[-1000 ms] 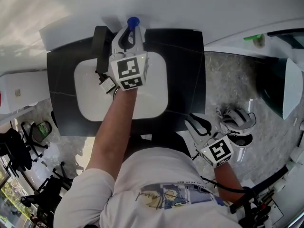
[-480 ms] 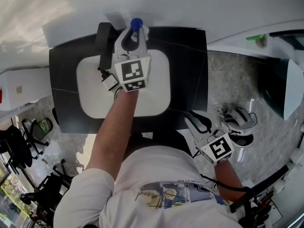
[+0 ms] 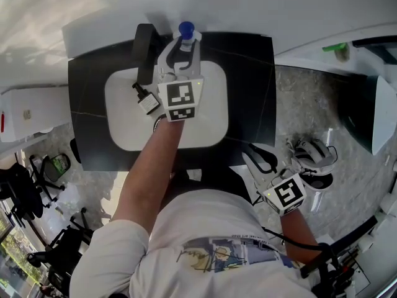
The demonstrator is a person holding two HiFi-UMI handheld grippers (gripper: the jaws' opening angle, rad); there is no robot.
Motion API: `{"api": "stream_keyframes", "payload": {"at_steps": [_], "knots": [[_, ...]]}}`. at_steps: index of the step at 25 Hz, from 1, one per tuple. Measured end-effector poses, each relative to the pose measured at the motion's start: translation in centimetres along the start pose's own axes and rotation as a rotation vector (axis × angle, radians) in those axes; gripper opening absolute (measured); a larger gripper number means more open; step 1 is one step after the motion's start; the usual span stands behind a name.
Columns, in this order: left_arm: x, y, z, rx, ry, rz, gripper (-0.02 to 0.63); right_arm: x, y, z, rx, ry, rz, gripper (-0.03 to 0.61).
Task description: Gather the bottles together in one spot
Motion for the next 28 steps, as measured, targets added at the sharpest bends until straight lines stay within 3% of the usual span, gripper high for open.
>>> {"api": "stream_keyframes", "payload": {"at_steps": [8,12,20,28], "knots": [[3.6,-1.1,-4.5,0.082,0.082,0.033,0.121,-0.5,2.5,0.9,-0.011,-0.007,-0.019,0.084],[5.9,0.3,-7.5,0.083,0.150,0.014,0.118,-0.9,4.4,1.6,-0.031,-0.012,-0.037,0.084],[11.2,7.7,-11.8,-0.067,0.371,-0.105,0.114,-1.9,7.3,3.2,-0.074,-0.012,-0.067,0.084],[14.7,13.7,-10.9,-0.185,0.559,-0.221,0.151,-2.4,7.4,4.1,-0.090,0.002,-0.059,0.084]]}}
Point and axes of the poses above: the fingertips, and each gripper's own axes: z forward along the fingers, y to its left, x out of its underside, the point moved 7 cm from there along -z, backward along the fingers, and after that the axes turned 4 degrees about y, right-handed, at the moved point
